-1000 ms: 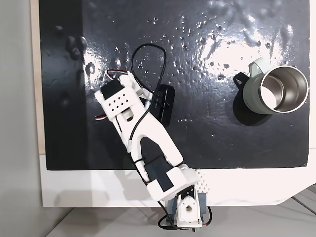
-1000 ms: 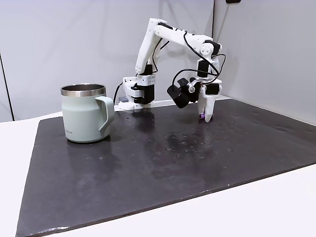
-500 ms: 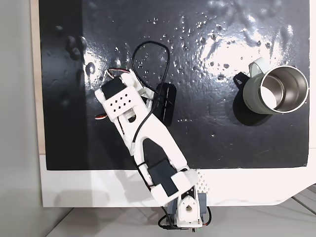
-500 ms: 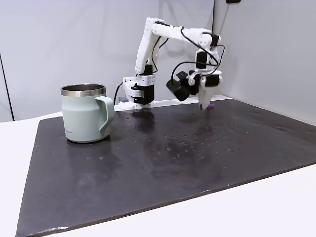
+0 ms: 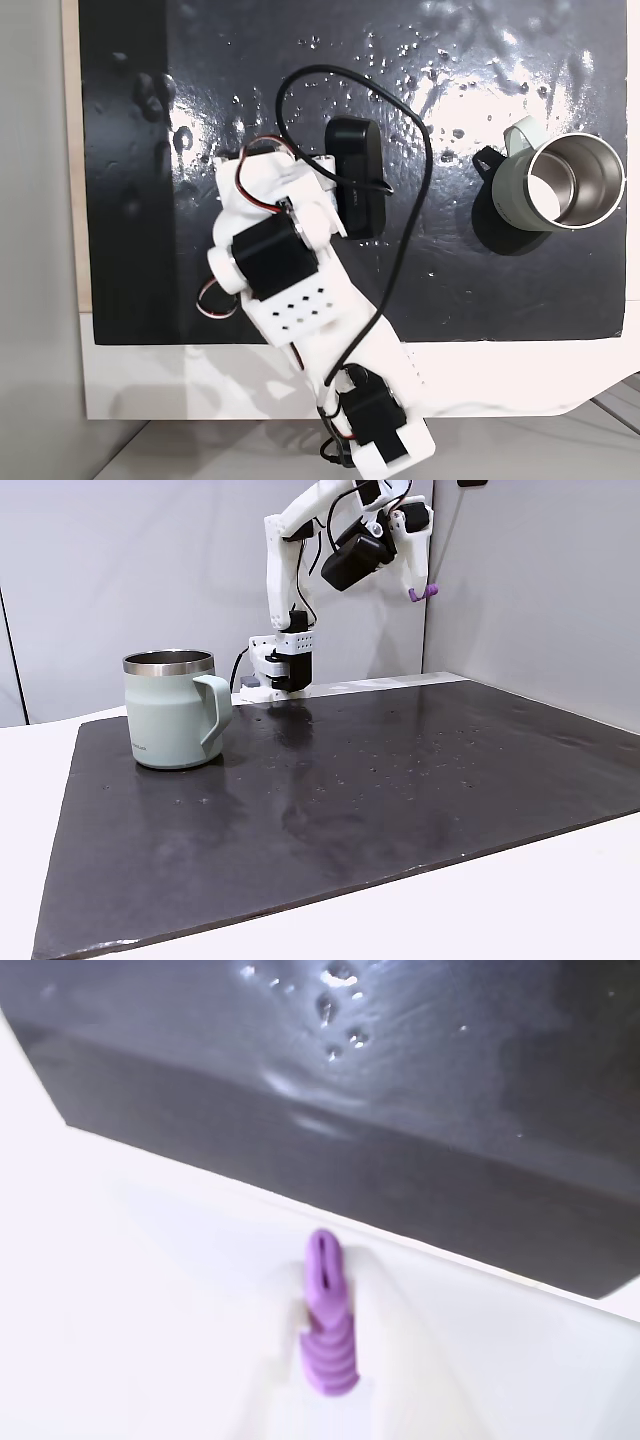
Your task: Grasp a pengrip and put it in the cup.
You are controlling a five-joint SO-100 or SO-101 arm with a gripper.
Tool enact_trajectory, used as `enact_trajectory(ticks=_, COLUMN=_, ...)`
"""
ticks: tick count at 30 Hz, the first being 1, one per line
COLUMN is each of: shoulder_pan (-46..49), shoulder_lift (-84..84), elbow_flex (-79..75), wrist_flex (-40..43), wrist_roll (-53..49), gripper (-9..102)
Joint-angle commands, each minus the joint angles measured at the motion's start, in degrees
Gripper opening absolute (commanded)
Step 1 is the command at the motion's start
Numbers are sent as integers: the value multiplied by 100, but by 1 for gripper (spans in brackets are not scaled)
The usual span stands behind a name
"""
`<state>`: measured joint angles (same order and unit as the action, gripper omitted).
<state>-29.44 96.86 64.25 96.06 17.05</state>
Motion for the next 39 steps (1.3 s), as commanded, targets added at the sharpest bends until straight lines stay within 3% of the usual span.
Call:
enact_trajectory(ticks=1, shoulder_pan=396, shoulder_lift=475, elbow_flex=18, wrist_flex=44, wrist_roll=-185, gripper=0)
enact_trajectory(ticks=13, shoulder_pan=3551, shoulder_lift=905, elbow_flex=255, wrist_flex=-18, wrist_roll=-1529, gripper=0)
enact_trajectory(ticks=21, shoulder_pan=5273, shoulder_lift=431, elbow_flex=-686, wrist_flex=-316, wrist_roll=-2057, gripper=0)
enact_trajectory(ticks=31, shoulder_pan=6688, shoulder_lift=-185, elbow_flex=-1301, wrist_flex=-1450, wrist_roll=-1837, gripper=0)
enact_trajectory(ticks=39, shoulder_pan=7198, shoulder_lift=-650, elbow_flex=-1257, wrist_flex=-1503, wrist_roll=-1661, gripper=0)
